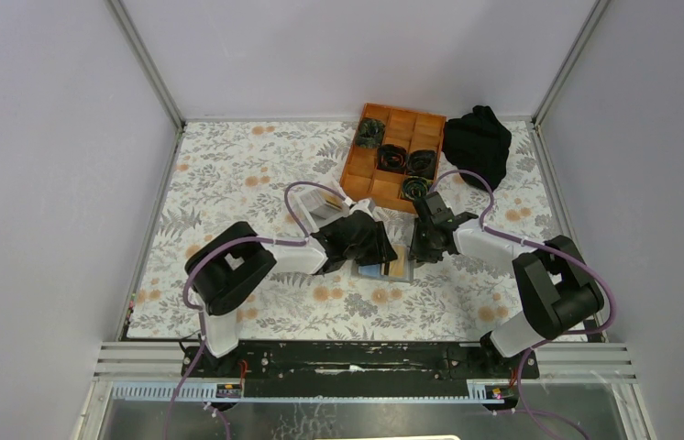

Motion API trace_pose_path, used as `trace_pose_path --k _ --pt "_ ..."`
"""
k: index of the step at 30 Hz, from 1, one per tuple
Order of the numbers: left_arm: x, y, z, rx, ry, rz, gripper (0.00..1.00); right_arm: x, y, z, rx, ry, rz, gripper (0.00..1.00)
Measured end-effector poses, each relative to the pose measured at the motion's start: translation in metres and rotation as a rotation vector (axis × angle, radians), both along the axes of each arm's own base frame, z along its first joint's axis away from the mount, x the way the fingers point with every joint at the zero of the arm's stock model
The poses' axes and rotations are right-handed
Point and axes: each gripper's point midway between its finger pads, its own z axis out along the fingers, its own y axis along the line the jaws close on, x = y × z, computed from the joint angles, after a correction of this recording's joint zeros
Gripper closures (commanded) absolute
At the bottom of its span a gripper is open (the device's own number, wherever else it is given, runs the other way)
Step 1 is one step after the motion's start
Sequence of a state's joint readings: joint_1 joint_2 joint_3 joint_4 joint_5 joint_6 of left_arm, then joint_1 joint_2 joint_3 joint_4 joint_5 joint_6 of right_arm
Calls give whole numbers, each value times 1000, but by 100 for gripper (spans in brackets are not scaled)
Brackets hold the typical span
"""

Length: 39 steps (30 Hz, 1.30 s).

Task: Put the credit cards into the card holder
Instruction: Insert the credit card into the card holder.

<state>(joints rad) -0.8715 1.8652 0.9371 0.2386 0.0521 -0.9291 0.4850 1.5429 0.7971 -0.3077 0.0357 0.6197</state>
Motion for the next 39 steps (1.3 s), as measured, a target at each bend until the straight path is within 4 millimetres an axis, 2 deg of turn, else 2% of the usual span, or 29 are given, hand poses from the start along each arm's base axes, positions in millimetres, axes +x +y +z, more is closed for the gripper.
trace_pose_path --k 17,27,39 --pt "1 38 -1 210 -22 105 48 0 8 -1 29 5 11 68" --pt "4 62 1 314 -63 148 71 0 8 -1 28 6 11 69" --pt "-6 60 -3 354 -77 100 75 0 8 -2 26 10 12 69"
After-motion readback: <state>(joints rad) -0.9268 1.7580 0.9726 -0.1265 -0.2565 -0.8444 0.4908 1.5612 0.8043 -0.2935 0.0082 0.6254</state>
